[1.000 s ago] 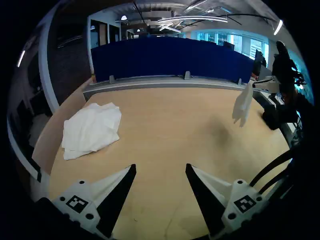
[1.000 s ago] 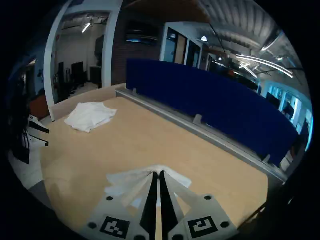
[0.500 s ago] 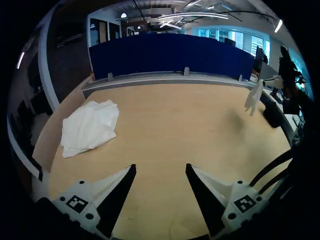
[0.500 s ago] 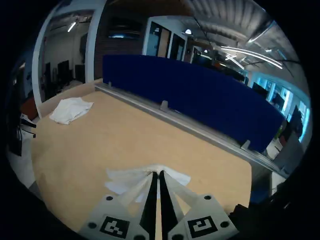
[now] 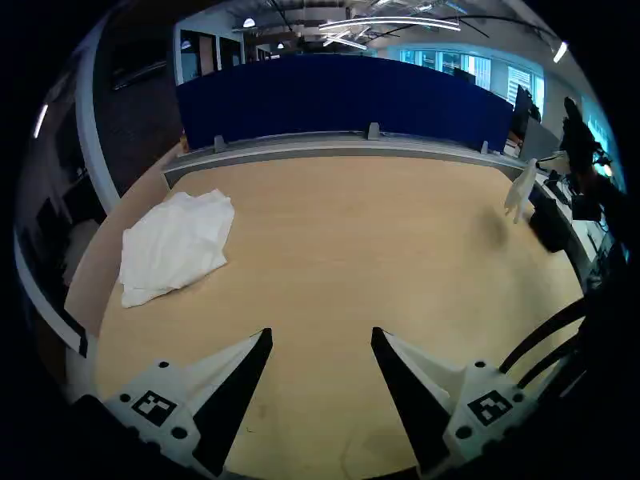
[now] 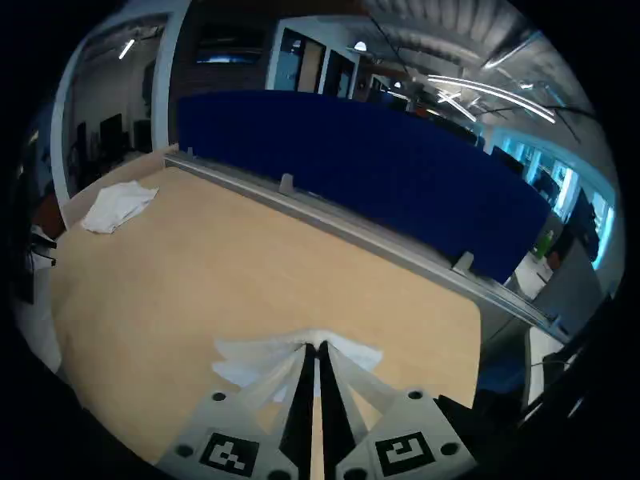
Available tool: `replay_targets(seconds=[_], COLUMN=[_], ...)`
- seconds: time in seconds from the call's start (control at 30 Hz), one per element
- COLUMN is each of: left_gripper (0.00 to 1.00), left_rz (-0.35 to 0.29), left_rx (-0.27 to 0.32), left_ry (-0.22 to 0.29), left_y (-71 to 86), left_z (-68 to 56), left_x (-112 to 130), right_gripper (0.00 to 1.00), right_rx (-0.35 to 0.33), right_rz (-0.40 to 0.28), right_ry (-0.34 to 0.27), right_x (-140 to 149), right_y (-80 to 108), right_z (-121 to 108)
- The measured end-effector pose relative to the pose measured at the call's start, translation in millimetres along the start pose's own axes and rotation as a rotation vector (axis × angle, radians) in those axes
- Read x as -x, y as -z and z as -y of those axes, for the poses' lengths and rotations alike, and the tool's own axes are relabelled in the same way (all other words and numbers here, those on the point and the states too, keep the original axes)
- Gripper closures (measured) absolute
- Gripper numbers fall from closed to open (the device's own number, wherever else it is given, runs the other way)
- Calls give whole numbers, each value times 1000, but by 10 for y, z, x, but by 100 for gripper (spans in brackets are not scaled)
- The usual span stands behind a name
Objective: Fold towel
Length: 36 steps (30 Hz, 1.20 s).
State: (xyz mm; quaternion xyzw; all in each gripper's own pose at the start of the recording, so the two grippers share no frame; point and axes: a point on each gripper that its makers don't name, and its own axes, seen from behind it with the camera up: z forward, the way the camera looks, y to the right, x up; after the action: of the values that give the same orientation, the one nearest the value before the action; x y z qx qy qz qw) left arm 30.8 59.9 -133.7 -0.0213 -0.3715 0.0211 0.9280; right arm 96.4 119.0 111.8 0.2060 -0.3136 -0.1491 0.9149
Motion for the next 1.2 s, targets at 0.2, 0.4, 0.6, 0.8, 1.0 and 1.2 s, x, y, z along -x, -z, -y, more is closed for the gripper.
replay_targets(seconds=[0.2,0.4,0.6,0.8,1.0,1.2], left_gripper=[8,8,8,8,8,8], left_rz=[9,14,16,18,19,21], left_rx=[-3,-6,-7,-9,-10,-11], left_ry=[-5,-6,-8,-10,-12,-14], left_y=[-18,-33,-44,-59,-73,-79], left_z=[-44,-77,-98,-106,-119,-134], left_x=[-8,-9,-16,-26,-37,-36], right_gripper=[96,96,96,96,96,96], right_rx=[11,19,22,26,28,29], right_rz=[12,17,25,30,35,50], right_ry=[-23,-38,-42,-42,-43,-48], right_x=[64,86,83,56,54,159], right_y=[-90,-184,-276,-354,-412,-443], right_z=[-216,-339,-416,-466,-499,-513])
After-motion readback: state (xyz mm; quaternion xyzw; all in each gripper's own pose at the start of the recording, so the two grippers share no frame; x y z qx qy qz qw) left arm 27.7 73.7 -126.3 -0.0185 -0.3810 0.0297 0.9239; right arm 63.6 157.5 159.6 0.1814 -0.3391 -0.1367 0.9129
